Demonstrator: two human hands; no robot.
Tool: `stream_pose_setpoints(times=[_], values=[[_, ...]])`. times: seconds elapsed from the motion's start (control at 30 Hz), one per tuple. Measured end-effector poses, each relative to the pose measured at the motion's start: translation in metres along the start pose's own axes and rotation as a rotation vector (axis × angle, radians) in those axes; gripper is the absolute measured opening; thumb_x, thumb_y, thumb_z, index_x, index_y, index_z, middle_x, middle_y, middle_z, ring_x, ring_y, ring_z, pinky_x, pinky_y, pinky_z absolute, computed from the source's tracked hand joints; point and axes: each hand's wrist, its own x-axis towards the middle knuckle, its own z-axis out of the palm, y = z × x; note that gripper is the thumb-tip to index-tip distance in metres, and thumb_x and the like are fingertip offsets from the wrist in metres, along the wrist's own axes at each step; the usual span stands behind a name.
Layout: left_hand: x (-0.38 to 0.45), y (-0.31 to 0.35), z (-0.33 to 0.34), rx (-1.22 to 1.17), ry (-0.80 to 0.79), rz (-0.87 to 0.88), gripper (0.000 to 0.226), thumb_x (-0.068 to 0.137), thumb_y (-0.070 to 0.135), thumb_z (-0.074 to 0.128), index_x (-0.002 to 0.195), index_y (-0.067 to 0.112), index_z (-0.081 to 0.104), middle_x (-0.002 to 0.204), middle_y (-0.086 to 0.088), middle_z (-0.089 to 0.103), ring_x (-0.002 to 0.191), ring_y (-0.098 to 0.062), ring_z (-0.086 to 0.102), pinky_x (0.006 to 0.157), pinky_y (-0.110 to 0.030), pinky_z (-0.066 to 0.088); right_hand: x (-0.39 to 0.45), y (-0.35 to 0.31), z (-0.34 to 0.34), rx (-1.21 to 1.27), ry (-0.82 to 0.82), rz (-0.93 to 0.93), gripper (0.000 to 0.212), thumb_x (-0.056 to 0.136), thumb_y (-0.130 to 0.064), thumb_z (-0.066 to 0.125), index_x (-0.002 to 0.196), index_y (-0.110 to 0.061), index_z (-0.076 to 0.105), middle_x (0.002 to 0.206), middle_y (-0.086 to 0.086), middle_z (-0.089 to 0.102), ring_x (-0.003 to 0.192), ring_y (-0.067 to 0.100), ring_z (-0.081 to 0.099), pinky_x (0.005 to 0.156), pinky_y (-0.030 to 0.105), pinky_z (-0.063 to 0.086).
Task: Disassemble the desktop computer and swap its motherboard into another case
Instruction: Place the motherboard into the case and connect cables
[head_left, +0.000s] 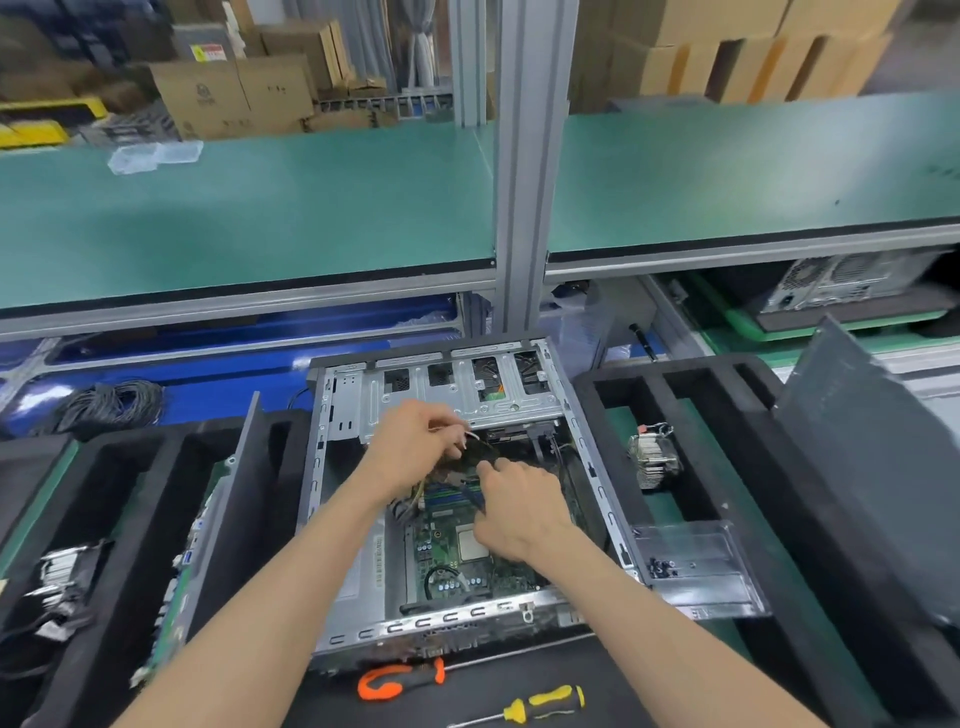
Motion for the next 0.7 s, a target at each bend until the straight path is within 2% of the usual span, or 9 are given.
stream_pose_setpoints(times=[0.07,0.13,0.27,0.33,0.43,0.53,0.6,0.67,0.7], values=[[0.009,0.025,0.011,-0.052,-0.003,0.079,0.016,0.094,0.014,0.065,0.090,0.027,0.075,0.069,0.014,0.073,0.068,0.000,0.071,0.066,-0.014,0.049,-0.003,0.000,-0.005,-0.016,0.013,-0.007,0.042,0.084,-0.035,0.060,0.120,-0.014,0.052,0.109,0.008,0.061,0.102,0.032,0.060,0.079,0.041,0.047],[0.020,0.055,0.028,-0.091,-0.062,0.147,0.016,0.091,0.014,0.068,0.089,0.027,0.076,0.069,0.012,0.074,0.070,-0.002,0.072,0.065,-0.013,0.050,-0.007,0.003,-0.008,-0.021,0.011,-0.012,0.046,0.084,-0.038,0.061,0.122,-0.014,0.052,0.110,0.008,0.060,0.103,0.031,0.059,0.082,0.042,0.046],[0.045,0.110,0.072,-0.010,-0.181,0.264,0.014,0.086,0.018,0.072,0.095,0.024,0.081,0.071,0.008,0.075,0.073,-0.007,0.072,0.070,-0.020,0.055,-0.015,0.014,-0.012,0.014,0.012,-0.017,0.040,0.085,-0.032,0.060,0.118,-0.010,0.057,0.112,0.010,0.061,0.104,0.032,0.058,0.091,0.044,0.048],[0.055,0.129,0.094,0.021,-0.218,0.291,0.015,0.086,0.017,0.072,0.098,0.021,0.081,0.071,0.009,0.075,0.067,-0.004,0.068,0.071,-0.020,0.050,-0.018,0.021,-0.013,0.065,0.015,-0.002,0.035,0.085,-0.027,0.058,0.115,-0.010,0.062,0.112,0.011,0.065,0.106,0.033,0.059,0.099,0.047,0.047],[0.065,0.150,0.122,0.098,-0.262,0.304,0.017,0.090,0.021,0.071,0.105,0.024,0.080,0.079,0.011,0.075,0.070,-0.007,0.058,0.080,-0.023,0.048,-0.021,0.032,-0.012,0.101,-0.012,0.016,0.041,0.091,-0.028,0.053,0.128,-0.012,0.057,0.123,0.011,0.065,0.117,0.033,0.055,0.106,0.048,0.040],[0.073,0.162,0.138,0.165,-0.355,0.305,0.026,0.096,0.030,0.061,0.119,0.032,0.073,0.080,0.007,0.076,0.052,-0.001,0.046,0.071,-0.023,0.049,-0.020,0.040,-0.011,0.074,-0.063,-0.008,0.042,0.095,-0.029,0.049,0.133,-0.014,0.051,0.131,0.011,0.060,0.124,0.033,0.048,0.110,0.049,0.037],[0.078,0.165,0.136,0.197,-0.389,0.299,0.029,0.099,0.035,0.056,0.126,0.036,0.068,0.080,0.011,0.072,0.060,-0.004,0.047,0.080,-0.028,0.050,-0.020,0.043,-0.012,0.071,-0.059,-0.017,0.038,0.092,-0.027,0.052,0.127,-0.014,0.055,0.124,0.011,0.062,0.117,0.033,0.052,0.105,0.049,0.040],[0.079,0.162,0.125,0.163,-0.366,0.306,0.030,0.100,0.035,0.055,0.126,0.034,0.068,0.060,0.020,0.063,0.050,0.001,0.044,0.068,-0.023,0.047,-0.020,0.045,-0.013,0.084,-0.014,-0.006,0.037,0.084,-0.026,0.059,0.118,-0.011,0.059,0.114,0.012,0.063,0.107,0.035,0.057,0.097,0.047,0.043],[0.078,0.158,0.116,0.144,-0.334,0.308,0.029,0.100,0.034,0.056,0.125,0.033,0.069,0.058,0.023,0.063,0.048,0.003,0.046,0.065,-0.021,0.046,-0.020,0.045,-0.014,0.066,-0.001,-0.010,0.039,0.083,-0.027,0.061,0.118,-0.010,0.058,0.113,0.012,0.062,0.105,0.034,0.057,0.094,0.047,0.044]])
